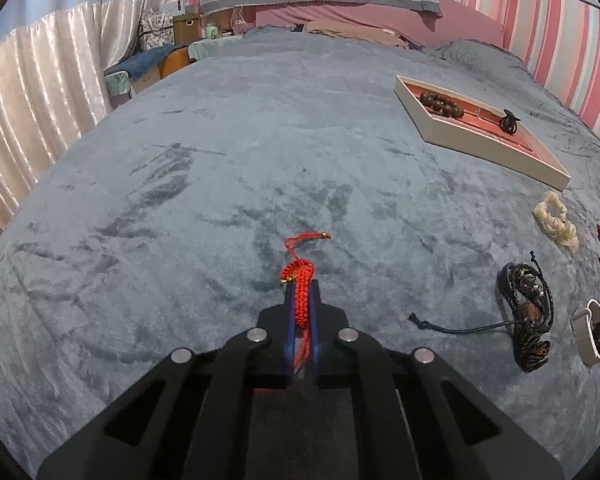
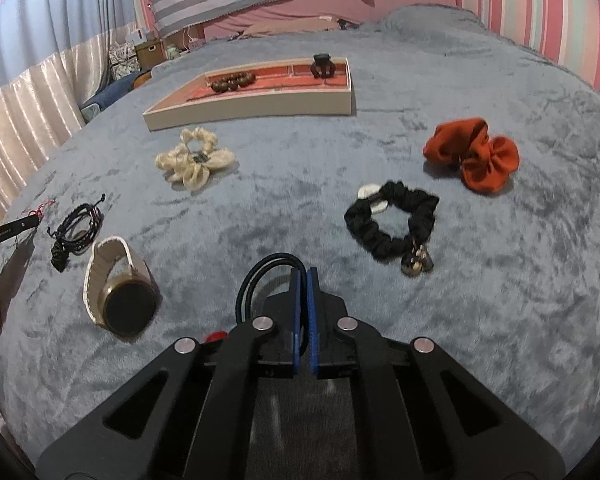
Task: Organize jewelry
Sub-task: 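Carry the hair tie into the tray with the right tool while the left tool carries the charm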
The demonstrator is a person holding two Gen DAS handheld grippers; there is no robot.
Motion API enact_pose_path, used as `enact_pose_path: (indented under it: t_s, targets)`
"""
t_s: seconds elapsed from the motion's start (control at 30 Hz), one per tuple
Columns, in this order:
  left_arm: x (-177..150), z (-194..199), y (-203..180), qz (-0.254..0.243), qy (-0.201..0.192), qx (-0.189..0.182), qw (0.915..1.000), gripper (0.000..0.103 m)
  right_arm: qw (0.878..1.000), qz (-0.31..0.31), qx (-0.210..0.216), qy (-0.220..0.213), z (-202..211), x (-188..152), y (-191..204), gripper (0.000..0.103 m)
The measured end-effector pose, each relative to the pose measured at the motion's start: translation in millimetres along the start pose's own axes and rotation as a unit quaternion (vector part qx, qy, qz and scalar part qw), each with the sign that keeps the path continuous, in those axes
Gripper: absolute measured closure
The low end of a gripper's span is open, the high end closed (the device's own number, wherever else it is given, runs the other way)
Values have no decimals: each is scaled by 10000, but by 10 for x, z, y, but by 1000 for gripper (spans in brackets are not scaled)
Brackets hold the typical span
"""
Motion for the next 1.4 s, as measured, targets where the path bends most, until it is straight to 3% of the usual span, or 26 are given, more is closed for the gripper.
enact_pose_path:
  t_s: [0.37,0.77,1.0,1.4]
  targets:
    - [189,127,-72,14,-270,-102,9996,97,9993,-25,9,-382,-7,299,-6,99]
    - [787,92,-619,-414,-647,-416,9962,97,9975,34,-4,-703,-142,778,30,99]
    - [1254,-225,-1161,-861,-681,-602,9921,97,9962,20,-25,-872,-345,1260,38,99]
    - [2062,-1141,-1848,-871,-395,-1053,9898,97,9949,-84,-57,-1003,-974,2361,176,99]
Point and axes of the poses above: each gripper's, at about its wrist camera, not at the fingertips, and z roughly against the way its jaws point, y to its left, x to its top, the point moved 5 cm from there along -z, roughly the way its jaws point, and after that the axes turned 13 degrees about -x, right-handed, at the moved point
